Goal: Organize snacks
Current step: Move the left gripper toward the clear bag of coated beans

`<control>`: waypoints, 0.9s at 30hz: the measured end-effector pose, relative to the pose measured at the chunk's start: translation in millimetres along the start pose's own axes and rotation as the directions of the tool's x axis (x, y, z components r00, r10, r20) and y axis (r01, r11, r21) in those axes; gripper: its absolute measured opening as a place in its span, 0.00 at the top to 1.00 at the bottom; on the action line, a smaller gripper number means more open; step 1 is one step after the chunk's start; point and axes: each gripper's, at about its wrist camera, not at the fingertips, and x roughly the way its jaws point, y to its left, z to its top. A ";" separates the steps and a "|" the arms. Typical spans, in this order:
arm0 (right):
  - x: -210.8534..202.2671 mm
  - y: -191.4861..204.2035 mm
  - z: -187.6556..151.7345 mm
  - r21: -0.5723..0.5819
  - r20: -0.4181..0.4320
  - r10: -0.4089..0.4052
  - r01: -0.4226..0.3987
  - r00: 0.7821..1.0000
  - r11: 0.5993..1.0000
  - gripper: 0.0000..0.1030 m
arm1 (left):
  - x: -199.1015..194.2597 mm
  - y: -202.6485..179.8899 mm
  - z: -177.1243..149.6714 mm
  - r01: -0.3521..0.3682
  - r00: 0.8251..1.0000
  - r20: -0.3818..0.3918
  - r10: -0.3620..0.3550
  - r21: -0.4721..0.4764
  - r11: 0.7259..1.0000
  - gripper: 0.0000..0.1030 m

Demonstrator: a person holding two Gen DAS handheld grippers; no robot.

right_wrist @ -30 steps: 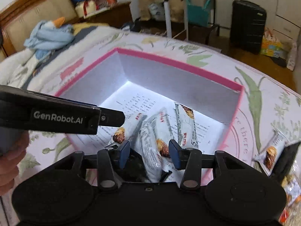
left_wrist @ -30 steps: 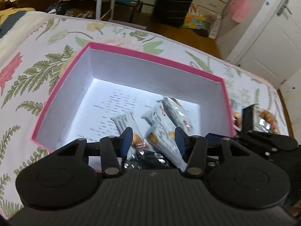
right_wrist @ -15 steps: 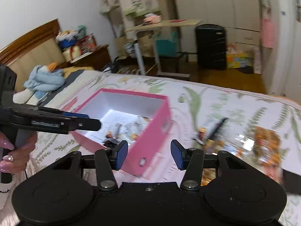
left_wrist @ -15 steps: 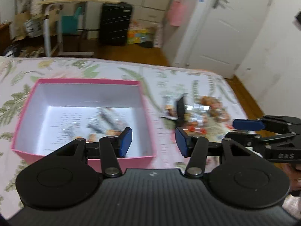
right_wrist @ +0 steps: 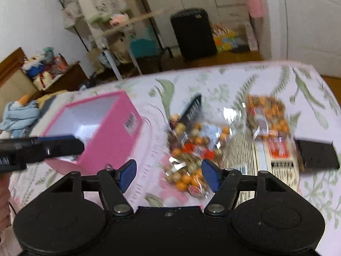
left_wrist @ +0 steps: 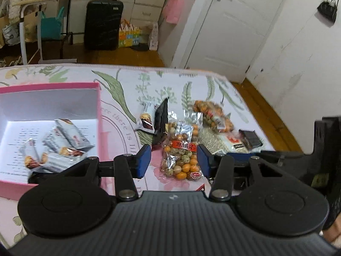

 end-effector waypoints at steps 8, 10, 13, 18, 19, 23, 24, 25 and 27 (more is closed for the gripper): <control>48.7 -25.0 -20.1 0.070 -0.118 0.024 -0.016 0.993 0.997 0.28 | 87.7 -4.0 -11.4 -0.013 0.994 -0.113 0.005 -0.065 0.998 0.54; 55.0 -27.8 -22.1 0.075 -0.122 0.024 -0.015 0.992 0.997 0.28 | 104.3 -2.2 -16.1 -0.043 0.990 -0.134 0.034 -0.069 0.997 0.54; 61.9 -28.5 -25.8 0.053 -0.115 0.015 -0.008 0.993 0.999 0.28 | 117.9 6.9 -20.5 -0.097 0.989 -0.121 0.083 -0.111 0.989 0.51; 71.3 -26.7 -26.4 0.022 -0.129 0.017 -0.014 0.992 1.000 0.28 | 140.7 25.1 -25.6 -0.037 0.982 -0.191 -0.001 -0.193 0.981 0.51; 72.3 -27.8 -26.0 0.023 -0.130 0.015 -0.012 0.991 1.000 0.28 | 146.2 27.7 -28.9 -0.012 0.974 -0.223 -0.037 -0.215 0.977 0.53; 77.2 -26.3 -27.7 0.003 -0.144 0.007 -0.006 0.990 1.000 0.24 | 144.8 22.5 -35.5 0.014 0.979 -0.197 -0.053 -0.195 0.981 0.57; 77.7 -26.4 -27.9 -0.001 -0.141 0.007 -0.008 0.990 1.000 0.23 | 143.5 18.5 -34.9 0.018 0.979 -0.197 -0.049 -0.156 0.988 0.58; 77.4 -25.7 -28.9 -0.005 -0.135 0.012 -0.013 0.991 1.000 0.22 | 142.1 14.3 -34.6 0.017 0.978 -0.203 -0.043 -0.130 0.991 0.59; 76.3 -25.2 -30.3 -0.016 -0.132 0.032 -0.034 0.991 0.999 0.20 | 138.2 7.4 -33.7 0.013 0.975 -0.221 -0.034 -0.098 0.995 0.58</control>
